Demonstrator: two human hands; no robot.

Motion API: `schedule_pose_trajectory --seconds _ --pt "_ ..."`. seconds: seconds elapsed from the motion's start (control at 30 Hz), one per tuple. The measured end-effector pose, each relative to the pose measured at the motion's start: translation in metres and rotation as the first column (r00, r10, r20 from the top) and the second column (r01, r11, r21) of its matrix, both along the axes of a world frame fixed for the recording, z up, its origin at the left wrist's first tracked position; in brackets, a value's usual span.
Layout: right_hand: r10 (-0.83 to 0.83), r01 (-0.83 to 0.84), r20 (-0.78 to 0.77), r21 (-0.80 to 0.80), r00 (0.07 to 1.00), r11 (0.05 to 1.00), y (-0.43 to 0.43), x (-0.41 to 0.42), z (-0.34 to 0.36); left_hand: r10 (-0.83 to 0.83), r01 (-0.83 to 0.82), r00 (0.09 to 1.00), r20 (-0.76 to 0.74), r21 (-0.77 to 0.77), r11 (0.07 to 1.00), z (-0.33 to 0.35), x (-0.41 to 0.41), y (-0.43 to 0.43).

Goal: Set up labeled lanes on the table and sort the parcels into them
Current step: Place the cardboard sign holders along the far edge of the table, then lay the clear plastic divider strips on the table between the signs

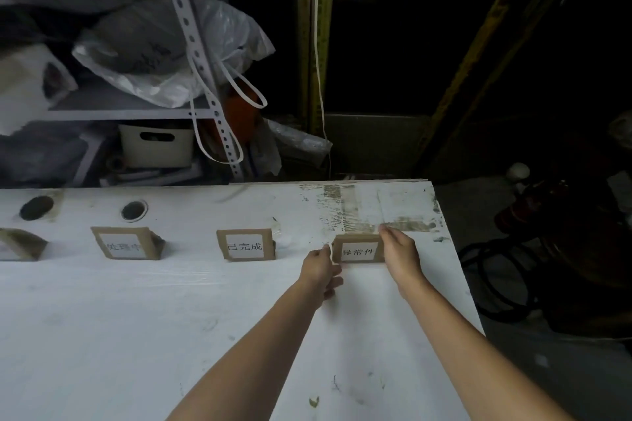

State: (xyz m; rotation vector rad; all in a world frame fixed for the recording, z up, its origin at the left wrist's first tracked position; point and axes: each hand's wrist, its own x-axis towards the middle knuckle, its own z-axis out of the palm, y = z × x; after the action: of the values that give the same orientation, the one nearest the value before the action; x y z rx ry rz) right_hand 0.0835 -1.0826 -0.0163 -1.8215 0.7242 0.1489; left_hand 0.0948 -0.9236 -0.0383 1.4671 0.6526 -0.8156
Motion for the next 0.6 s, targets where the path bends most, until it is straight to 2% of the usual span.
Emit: schedule_pose_trajectory --seconds 0.07,0.17,0.3,0.37,0.43,0.6 --pt "0.097 -0.102 -0.052 -0.09 0.994 0.991 -0.01 0.002 0.007 -0.137 0.123 0.987 0.079 0.153 0.98 0.01 0.0 0.012" --pt "0.254 -0.299 -0.203 -0.237 0.946 0.924 -0.025 0.012 0.029 -0.428 0.323 0.891 0.15 0.453 0.831 0.031 -0.001 0.039" --pt "0.348 -0.48 -0.372 -0.366 0.861 0.797 -0.031 0.027 0.077 -0.636 0.464 0.767 0.087 0.61 0.643 0.078 -0.008 0.08" --pt "0.387 -0.539 -0.403 -0.395 0.83 0.744 -0.021 0.033 0.103 -0.694 0.506 0.719 0.036 0.657 0.558 0.101 -0.015 0.108" --pt "0.425 -0.577 -0.408 -0.405 0.808 0.709 0.0 0.04 0.129 -0.706 0.5 0.708 -0.016 0.717 0.485 0.128 -0.024 0.142" --pt "0.565 -0.672 -0.364 -0.432 0.74 0.602 0.096 0.045 0.188 -0.608 0.368 0.793 -0.043 0.829 0.421 0.196 -0.051 0.256"
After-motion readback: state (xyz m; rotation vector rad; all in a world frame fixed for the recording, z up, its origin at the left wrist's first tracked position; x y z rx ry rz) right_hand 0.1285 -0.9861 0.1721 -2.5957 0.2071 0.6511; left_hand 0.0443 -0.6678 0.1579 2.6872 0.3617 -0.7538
